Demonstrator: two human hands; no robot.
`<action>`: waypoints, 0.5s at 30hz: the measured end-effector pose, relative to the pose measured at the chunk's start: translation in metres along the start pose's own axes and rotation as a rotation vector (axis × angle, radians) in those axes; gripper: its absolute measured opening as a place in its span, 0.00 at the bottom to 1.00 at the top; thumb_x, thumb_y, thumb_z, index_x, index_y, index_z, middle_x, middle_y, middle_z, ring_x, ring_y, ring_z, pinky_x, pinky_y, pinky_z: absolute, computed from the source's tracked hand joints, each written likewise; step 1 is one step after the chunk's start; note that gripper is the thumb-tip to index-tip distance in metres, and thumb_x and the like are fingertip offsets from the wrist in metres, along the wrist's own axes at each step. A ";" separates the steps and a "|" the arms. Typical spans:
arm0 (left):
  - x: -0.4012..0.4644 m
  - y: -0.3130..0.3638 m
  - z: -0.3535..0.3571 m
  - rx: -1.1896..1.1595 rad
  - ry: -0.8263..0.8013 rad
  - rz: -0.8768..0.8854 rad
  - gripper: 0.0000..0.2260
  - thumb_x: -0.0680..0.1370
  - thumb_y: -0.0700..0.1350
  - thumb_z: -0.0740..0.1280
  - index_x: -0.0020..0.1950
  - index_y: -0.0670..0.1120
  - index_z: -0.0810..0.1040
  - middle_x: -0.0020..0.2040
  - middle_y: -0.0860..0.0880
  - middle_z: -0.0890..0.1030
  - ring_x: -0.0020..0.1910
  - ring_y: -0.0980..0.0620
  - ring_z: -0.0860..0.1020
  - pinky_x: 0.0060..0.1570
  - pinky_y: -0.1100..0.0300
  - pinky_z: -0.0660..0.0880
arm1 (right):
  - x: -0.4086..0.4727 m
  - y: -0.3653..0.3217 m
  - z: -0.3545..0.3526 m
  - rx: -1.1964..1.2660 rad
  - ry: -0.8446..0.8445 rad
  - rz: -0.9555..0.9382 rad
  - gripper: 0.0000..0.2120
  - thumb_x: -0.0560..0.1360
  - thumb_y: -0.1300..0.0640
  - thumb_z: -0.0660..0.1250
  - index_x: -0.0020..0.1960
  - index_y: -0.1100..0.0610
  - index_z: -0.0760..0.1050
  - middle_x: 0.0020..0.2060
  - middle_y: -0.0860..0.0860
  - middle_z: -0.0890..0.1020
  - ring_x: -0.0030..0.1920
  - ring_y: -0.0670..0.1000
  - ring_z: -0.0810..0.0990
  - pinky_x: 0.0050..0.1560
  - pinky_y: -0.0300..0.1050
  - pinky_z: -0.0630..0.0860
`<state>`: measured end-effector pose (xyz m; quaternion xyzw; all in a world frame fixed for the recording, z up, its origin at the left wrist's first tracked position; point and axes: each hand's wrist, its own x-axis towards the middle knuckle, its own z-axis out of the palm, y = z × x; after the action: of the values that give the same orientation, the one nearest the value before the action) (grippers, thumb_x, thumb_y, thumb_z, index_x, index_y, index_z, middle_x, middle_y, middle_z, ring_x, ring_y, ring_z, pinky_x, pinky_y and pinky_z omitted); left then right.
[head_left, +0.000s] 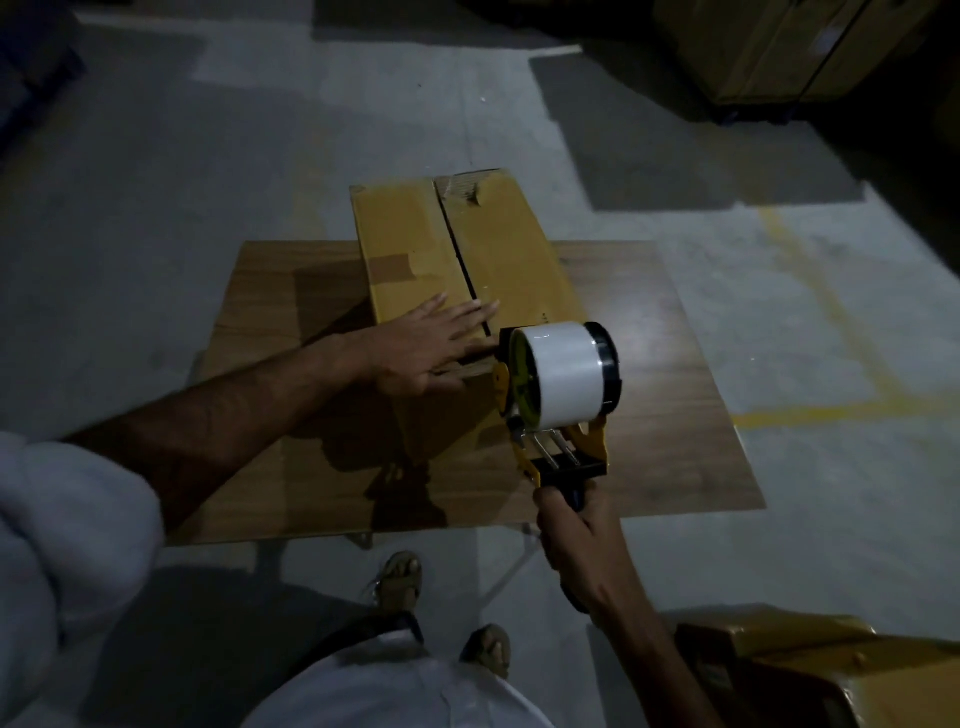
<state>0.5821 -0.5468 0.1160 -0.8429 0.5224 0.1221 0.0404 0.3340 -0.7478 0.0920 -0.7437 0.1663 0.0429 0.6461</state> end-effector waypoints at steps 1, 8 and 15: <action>0.001 0.002 0.000 0.002 -0.007 -0.004 0.31 0.84 0.65 0.49 0.81 0.57 0.37 0.83 0.45 0.33 0.83 0.46 0.36 0.79 0.39 0.34 | -0.001 0.003 -0.001 0.021 -0.013 0.007 0.12 0.74 0.48 0.64 0.35 0.51 0.69 0.28 0.51 0.66 0.27 0.49 0.63 0.28 0.43 0.61; -0.003 0.014 0.005 -0.050 0.046 0.025 0.27 0.87 0.56 0.50 0.84 0.53 0.44 0.84 0.47 0.38 0.83 0.49 0.39 0.81 0.43 0.37 | 0.008 0.023 -0.002 -0.032 -0.010 -0.048 0.11 0.71 0.40 0.64 0.37 0.45 0.71 0.29 0.47 0.70 0.28 0.48 0.67 0.30 0.44 0.63; -0.006 0.022 0.009 -0.126 0.096 0.007 0.28 0.88 0.51 0.54 0.85 0.54 0.45 0.85 0.49 0.40 0.84 0.50 0.41 0.80 0.49 0.36 | 0.001 0.056 -0.006 -0.016 -0.024 -0.103 0.07 0.79 0.44 0.65 0.42 0.40 0.73 0.30 0.41 0.74 0.30 0.42 0.71 0.32 0.40 0.67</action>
<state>0.5588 -0.5498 0.1101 -0.8469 0.5180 0.1143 -0.0383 0.3171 -0.7600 0.0397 -0.7558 0.1197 0.0200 0.6435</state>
